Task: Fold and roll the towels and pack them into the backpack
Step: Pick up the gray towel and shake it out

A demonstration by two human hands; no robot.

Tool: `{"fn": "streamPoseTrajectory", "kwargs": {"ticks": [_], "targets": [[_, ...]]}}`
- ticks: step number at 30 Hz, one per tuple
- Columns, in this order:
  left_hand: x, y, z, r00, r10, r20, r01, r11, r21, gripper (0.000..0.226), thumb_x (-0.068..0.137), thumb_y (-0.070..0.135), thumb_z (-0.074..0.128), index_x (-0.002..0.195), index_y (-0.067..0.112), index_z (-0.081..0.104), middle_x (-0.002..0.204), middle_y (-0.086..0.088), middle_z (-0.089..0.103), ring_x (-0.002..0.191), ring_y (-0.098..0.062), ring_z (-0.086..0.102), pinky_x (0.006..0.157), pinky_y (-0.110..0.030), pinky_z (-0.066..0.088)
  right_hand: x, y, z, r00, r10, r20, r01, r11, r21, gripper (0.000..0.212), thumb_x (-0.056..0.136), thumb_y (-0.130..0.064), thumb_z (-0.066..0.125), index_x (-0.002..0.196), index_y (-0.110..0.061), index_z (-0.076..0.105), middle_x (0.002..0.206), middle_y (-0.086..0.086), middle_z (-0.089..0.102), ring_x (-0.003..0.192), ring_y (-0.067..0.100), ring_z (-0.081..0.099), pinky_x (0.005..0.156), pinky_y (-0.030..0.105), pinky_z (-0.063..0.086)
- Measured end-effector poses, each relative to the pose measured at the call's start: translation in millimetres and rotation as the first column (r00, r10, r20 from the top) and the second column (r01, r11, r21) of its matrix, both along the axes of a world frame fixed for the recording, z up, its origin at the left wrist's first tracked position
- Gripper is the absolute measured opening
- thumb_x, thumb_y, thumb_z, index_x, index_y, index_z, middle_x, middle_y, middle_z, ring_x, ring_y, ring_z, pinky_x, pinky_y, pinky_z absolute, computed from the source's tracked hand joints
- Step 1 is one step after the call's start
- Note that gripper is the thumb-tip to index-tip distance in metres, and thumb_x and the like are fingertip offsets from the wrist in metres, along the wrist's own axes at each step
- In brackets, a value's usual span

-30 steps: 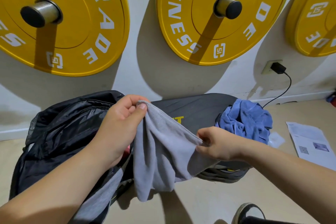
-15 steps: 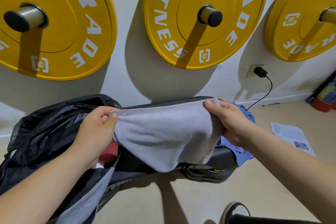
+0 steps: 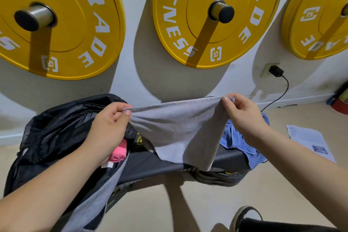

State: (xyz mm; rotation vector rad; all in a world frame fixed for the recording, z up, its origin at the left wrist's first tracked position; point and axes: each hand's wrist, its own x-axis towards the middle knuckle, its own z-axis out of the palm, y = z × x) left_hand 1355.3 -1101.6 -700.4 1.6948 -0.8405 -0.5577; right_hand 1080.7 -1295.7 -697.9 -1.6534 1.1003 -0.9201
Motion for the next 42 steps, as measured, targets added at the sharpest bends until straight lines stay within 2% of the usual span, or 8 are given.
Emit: {"fn": "streamPoseTrajectory", "kwargs": {"ticks": [11, 17, 21, 24, 29, 31, 35, 42], "targets": [[0, 0, 4, 0.992, 0.037, 0.119, -0.035, 0.999, -0.012, 0.01, 0.1, 0.021, 0.056, 0.1, 0.022, 0.066, 0.084, -0.018, 0.073, 0.069, -0.022, 0.056, 0.067, -0.034, 0.042, 8, 5, 7, 0.997, -0.053, -0.05, 0.05, 0.996, -0.068, 0.024, 0.101, -0.035, 0.058, 0.083, -0.022, 0.066, 0.063, -0.017, 0.063, 0.066, 0.001, 0.056, 0.066, 0.025, 0.046], [6, 1, -8, 0.99, -0.023, 0.136, -0.001, 0.985, 0.17, 0.012, 0.099, 0.025, 0.057, 0.093, 0.024, 0.067, 0.087, -0.024, 0.069, 0.068, -0.024, 0.055, 0.067, -0.034, 0.043, 8, 3, -1, 0.99, 0.001, -0.14, -0.002, 1.0, -0.008, 0.035, 0.1, -0.035, 0.059, 0.083, -0.004, 0.059, 0.071, 0.004, 0.055, 0.068, 0.014, 0.049, 0.064, 0.03, 0.041], [9, 5, -16, 0.992, -0.061, 0.113, 0.029, 0.962, 0.272, 0.016, 0.1, 0.025, 0.056, 0.09, 0.023, 0.068, 0.08, -0.022, 0.069, 0.06, -0.025, 0.059, 0.053, -0.034, 0.052, 3, -1, -12, 0.962, 0.032, -0.271, -0.026, 0.999, 0.027, 0.032, 0.099, -0.035, 0.059, 0.077, -0.011, 0.062, 0.062, -0.004, 0.049, 0.064, 0.015, 0.047, 0.062, 0.032, 0.043], [12, 2, -27, 0.999, -0.047, 0.025, 0.037, 0.947, 0.32, 0.015, 0.1, 0.022, 0.056, 0.091, 0.02, 0.067, 0.085, -0.022, 0.069, 0.07, -0.037, 0.069, 0.059, -0.045, 0.063, 2, -2, -22, 0.957, 0.047, -0.288, -0.03, 0.998, 0.063, 0.023, 0.098, -0.031, 0.063, 0.085, -0.016, 0.073, 0.061, -0.001, 0.048, 0.059, 0.014, 0.044, 0.063, 0.032, 0.044], [34, -30, -39, 0.93, -0.086, 0.358, -0.081, 0.9, 0.428, 0.018, 0.092, 0.019, 0.065, 0.076, 0.026, 0.066, 0.067, 0.004, 0.067, 0.067, -0.017, 0.062, 0.063, -0.03, 0.044, 21, -26, -35, 0.941, 0.006, -0.339, 0.049, 0.987, 0.156, 0.018, 0.094, -0.028, 0.068, 0.084, -0.015, 0.075, 0.061, 0.003, 0.058, 0.048, 0.015, 0.048, 0.047, 0.025, 0.039], [42, -51, -44, 0.956, -0.045, 0.289, -0.083, 0.907, 0.414, 0.019, 0.092, 0.015, 0.064, 0.074, 0.021, 0.066, 0.064, -0.002, 0.069, 0.061, -0.021, 0.068, 0.06, -0.029, 0.048, 34, -46, -41, 0.954, -0.012, -0.299, 0.086, 0.968, 0.236, 0.015, 0.093, -0.024, 0.07, 0.086, -0.012, 0.074, 0.062, 0.007, 0.062, 0.045, 0.018, 0.055, 0.042, 0.023, 0.041], [60, -100, -79, 0.984, 0.072, 0.166, -0.128, 0.925, 0.357, 0.018, 0.087, 0.014, 0.062, 0.069, 0.014, 0.067, 0.058, -0.006, 0.07, 0.066, -0.03, 0.073, 0.074, -0.047, 0.063, 63, -79, -67, 0.978, -0.132, -0.159, 0.177, 0.932, 0.316, 0.016, 0.093, -0.016, 0.071, 0.078, -0.009, 0.069, 0.071, 0.017, 0.064, 0.058, 0.027, 0.062, 0.052, 0.03, 0.052], [69, -154, -116, 0.969, 0.114, 0.221, -0.181, 0.934, 0.309, 0.015, 0.089, 0.021, 0.064, 0.075, 0.015, 0.068, 0.075, -0.008, 0.073, 0.079, -0.031, 0.071, 0.077, -0.044, 0.061, 85, -112, -122, 0.97, -0.184, -0.157, 0.206, 0.969, 0.136, 0.014, 0.093, -0.029, 0.067, 0.087, -0.021, 0.076, 0.078, -0.002, 0.076, 0.075, 0.017, 0.07, 0.073, 0.033, 0.059]]}}
